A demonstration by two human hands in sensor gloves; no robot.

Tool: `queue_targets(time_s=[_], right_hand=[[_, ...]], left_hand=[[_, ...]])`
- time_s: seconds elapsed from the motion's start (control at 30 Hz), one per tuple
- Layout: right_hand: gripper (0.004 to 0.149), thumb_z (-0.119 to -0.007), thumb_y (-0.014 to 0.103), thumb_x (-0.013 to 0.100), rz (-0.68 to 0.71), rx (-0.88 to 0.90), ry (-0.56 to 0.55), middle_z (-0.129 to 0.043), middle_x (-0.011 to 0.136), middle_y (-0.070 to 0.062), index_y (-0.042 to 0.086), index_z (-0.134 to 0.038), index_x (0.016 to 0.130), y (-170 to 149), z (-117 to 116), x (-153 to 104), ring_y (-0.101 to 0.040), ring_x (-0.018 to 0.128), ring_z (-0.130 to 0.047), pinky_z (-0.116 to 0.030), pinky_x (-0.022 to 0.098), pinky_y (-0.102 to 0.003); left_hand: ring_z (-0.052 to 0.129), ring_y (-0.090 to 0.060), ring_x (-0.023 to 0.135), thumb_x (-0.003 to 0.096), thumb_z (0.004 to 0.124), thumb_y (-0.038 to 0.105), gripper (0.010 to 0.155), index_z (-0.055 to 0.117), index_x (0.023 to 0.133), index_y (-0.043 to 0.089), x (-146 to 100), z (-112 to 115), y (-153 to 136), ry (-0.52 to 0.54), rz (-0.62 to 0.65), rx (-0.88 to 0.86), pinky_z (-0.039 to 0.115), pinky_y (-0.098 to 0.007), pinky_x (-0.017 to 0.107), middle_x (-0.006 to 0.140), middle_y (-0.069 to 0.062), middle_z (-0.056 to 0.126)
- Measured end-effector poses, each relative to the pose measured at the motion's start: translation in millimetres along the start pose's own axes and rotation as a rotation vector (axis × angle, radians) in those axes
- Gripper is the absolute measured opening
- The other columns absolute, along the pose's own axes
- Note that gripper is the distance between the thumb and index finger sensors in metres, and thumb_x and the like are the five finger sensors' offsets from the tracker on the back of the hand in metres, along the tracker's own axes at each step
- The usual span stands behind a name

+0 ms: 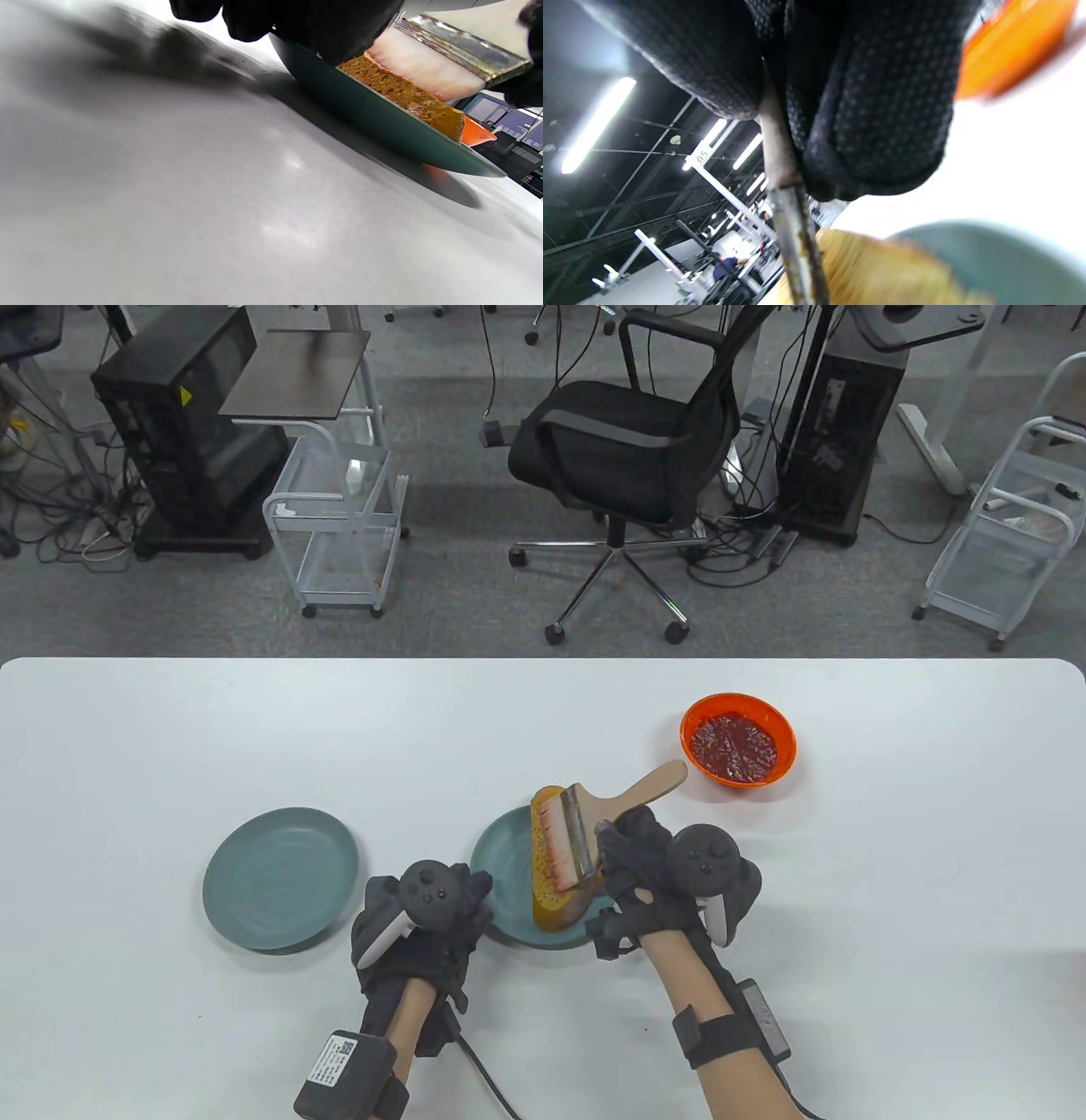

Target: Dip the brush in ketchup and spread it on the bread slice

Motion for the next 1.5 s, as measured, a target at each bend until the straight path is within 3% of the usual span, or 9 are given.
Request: queue_targets(time_s=[0.13, 0.33, 0.47, 0.63, 0.87, 0.97, 1.2, 1.37, 1.5], right_hand=[[0.046, -0.089, 0.030, 0.049, 0.015, 0.024, -0.032, -0.092, 0.067, -0.024, 0.001, -0.079, 0.084, 3.6, 7.3, -0.1, -0.030, 0.041, -0.114, -0.103, 0.024, -0.030], [0.046, -0.090, 0.028, 0.048, -0.066, 0.235, 0.132, -0.092, 0.067, -0.026, 0.000, -0.080, 0.084, 5.4, -23.9, -8.2, -0.032, 0.041, -0.113, -0.102, 0.024, -0.032], [0.046, -0.090, 0.029, 0.048, -0.027, 0.108, 0.086, -0.093, 0.066, -0.025, 0.000, -0.080, 0.083, 2.2, -18.8, -6.0, -0.031, 0.040, -0.114, -0.102, 0.023, -0.031], [0.046, -0.089, 0.030, 0.048, 0.031, -0.034, -0.041, -0.093, 0.065, -0.024, 0.001, -0.080, 0.083, -0.1, 8.7, 1.7, -0.029, 0.039, -0.114, -0.103, 0.022, -0.030], [0.046, -0.090, 0.029, 0.048, -0.027, 0.159, 0.079, -0.093, 0.066, -0.025, 0.001, -0.081, 0.083, 4.0, -13.1, -3.6, -0.030, 0.039, -0.114, -0.103, 0.022, -0.030], [0.046, -0.090, 0.028, 0.048, -0.026, 0.136, 0.089, -0.093, 0.065, -0.025, 0.000, -0.081, 0.083, 5.4, -18.9, -5.5, -0.031, 0.039, -0.114, -0.103, 0.021, -0.031], [0.046, -0.089, 0.031, 0.048, 0.087, -0.080, -0.081, -0.093, 0.066, -0.023, 0.002, -0.080, 0.083, 7.1, 13.9, 1.5, -0.028, 0.039, -0.114, -0.103, 0.022, -0.028], [0.046, -0.090, 0.029, 0.048, -0.058, 0.193, 0.067, -0.093, 0.066, -0.025, 0.000, -0.080, 0.083, 6.9, -8.4, -2.3, -0.031, 0.038, -0.113, -0.102, 0.021, -0.031], [0.046, -0.090, 0.029, 0.048, -0.025, 0.084, 0.093, -0.093, 0.065, -0.025, 0.000, -0.081, 0.083, 8.4, -15.3, -4.7, -0.030, 0.038, -0.114, -0.102, 0.020, -0.031]], left_hand=[[0.041, -0.044, 0.109, 0.0643, 0.066, 0.039, 0.051, 0.060, 0.112, 0.023, -0.3, 0.2, 0.9, 0.000, -0.006, 0.009, 0.037, -0.059, 0.072, 0.118, -0.014, 0.049], [0.041, -0.044, 0.109, 0.0642, 0.066, 0.040, 0.051, 0.060, 0.112, 0.023, -0.5, 0.5, 0.9, 0.002, -0.006, 0.008, 0.037, -0.059, 0.072, 0.118, -0.015, 0.049], [0.041, -0.044, 0.109, 0.0643, 0.066, 0.040, 0.051, 0.060, 0.112, 0.023, -0.5, 0.3, 0.7, -0.001, -0.004, 0.003, 0.037, -0.059, 0.072, 0.118, -0.015, 0.049], [0.041, -0.044, 0.109, 0.0644, 0.066, 0.040, 0.051, 0.060, 0.112, 0.023, -0.5, 0.4, 1.2, -0.003, -0.006, 0.009, 0.037, -0.059, 0.072, 0.118, -0.015, 0.049], [0.041, -0.045, 0.109, 0.0644, 0.066, 0.040, 0.051, 0.059, 0.113, 0.023, -0.7, 0.8, 0.7, -0.005, -0.007, 0.006, 0.037, -0.059, 0.072, 0.119, -0.015, 0.049], [0.041, -0.045, 0.109, 0.0644, 0.066, 0.039, 0.051, 0.059, 0.113, 0.023, -0.8, 0.8, 0.4, -0.005, -0.007, 0.001, 0.037, -0.059, 0.072, 0.119, -0.015, 0.049], [0.041, -0.045, 0.109, 0.0643, 0.066, 0.040, 0.051, 0.059, 0.113, 0.023, -0.9, 0.6, 0.8, -0.007, -0.007, 0.006, 0.037, -0.059, 0.072, 0.119, -0.015, 0.049], [0.041, -0.045, 0.109, 0.0644, 0.066, 0.040, 0.051, 0.059, 0.113, 0.023, -0.9, 0.9, 0.9, -0.007, -0.007, 0.007, 0.037, -0.059, 0.072, 0.119, -0.015, 0.049], [0.041, -0.045, 0.109, 0.0645, 0.065, 0.040, 0.051, 0.059, 0.113, 0.024, -1.1, 1.1, 0.9, -0.007, -0.007, 0.003, 0.037, -0.059, 0.072, 0.119, -0.015, 0.049]])
Point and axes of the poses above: the tracker on the back of each hand, its own y axis roughly to the thumb side, its own x axis roughly from the wrist to the fingertips, z = x × y, the point moved 2 cm from there along x, roughly from the wrist to the fingertips
